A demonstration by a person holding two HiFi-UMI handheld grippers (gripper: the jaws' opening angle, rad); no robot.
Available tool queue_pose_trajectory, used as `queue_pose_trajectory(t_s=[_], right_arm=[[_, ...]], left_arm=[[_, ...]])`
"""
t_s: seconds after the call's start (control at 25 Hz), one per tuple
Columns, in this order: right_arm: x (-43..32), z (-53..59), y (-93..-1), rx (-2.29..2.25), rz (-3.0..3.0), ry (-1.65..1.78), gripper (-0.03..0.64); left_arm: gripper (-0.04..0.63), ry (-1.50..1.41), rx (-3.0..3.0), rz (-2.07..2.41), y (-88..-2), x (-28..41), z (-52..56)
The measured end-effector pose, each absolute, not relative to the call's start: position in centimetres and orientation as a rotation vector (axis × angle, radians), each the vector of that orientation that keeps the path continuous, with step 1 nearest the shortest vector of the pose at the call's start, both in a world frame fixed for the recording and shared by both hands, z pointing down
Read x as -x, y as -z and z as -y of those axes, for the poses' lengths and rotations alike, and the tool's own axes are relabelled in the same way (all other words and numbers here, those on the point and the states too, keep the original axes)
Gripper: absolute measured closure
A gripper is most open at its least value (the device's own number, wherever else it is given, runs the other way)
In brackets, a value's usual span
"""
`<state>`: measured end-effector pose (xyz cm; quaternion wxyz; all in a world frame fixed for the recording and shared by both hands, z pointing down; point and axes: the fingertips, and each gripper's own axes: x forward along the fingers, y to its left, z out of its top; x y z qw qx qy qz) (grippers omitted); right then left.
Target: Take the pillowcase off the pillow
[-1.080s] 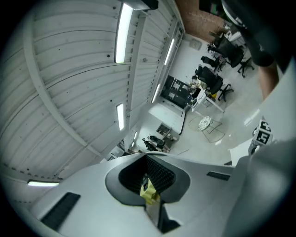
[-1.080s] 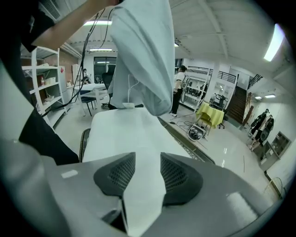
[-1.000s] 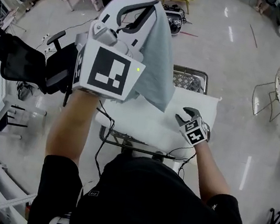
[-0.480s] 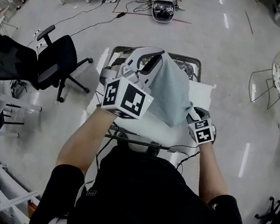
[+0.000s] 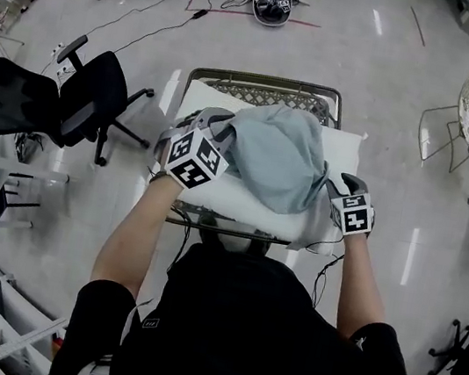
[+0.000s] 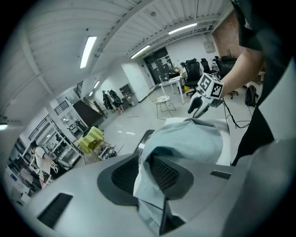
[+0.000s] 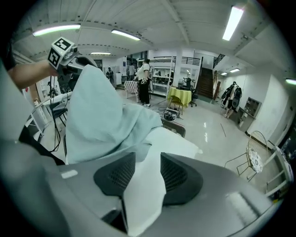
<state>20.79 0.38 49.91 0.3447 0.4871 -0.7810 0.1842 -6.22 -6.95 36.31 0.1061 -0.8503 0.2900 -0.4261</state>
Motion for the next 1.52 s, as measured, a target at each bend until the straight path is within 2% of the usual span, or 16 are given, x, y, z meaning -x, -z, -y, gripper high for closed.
queue_pose_trajectory(t_s=[0.16, 0.44, 0.8, 0.96, 1.08, 1.36, 1.52], right_arm=[[-17.6, -0.2, -50.7, -1.177, 2.049, -0.463, 0.437], [-6.8, 0.6, -52.0, -0.956, 2.138, -0.431, 0.437], [7.4, 4.2, -50.2, -0.81, 2.206, -0.342, 0.437], [13.0, 5.1, -47.4, -0.76, 2.235, -0.224, 0.437], [9.8, 4.8, -47.0, -0.842, 2.158, -0.205, 0.437], [-9.4, -1.3, -49.6, -1.242, 1.866, -0.519, 0.437], [-13.4, -3.1, -48.1, -1.389, 1.907, -0.592, 0.437]], left_arm=[[0.525, 1.427, 2.55, -0.762, -40.2, 8.3, 5.0], [0.525, 1.579, 2.6, -0.763, -45.7, 12.4, 2.4], [0.525, 1.522, 2.616, -1.077, -44.1, 25.4, 4.1], [0.525, 1.409, 2.666, -1.031, -42.9, 26.9, 5.4], [0.525, 1.333, 2.723, -0.89, -43.5, 24.9, 5.6], [0.525, 1.185, 2.857, -0.632, -44.3, 15.8, 2.8], [0.525, 1.005, 2.953, -0.684, -41.6, 11.2, 0.3]])
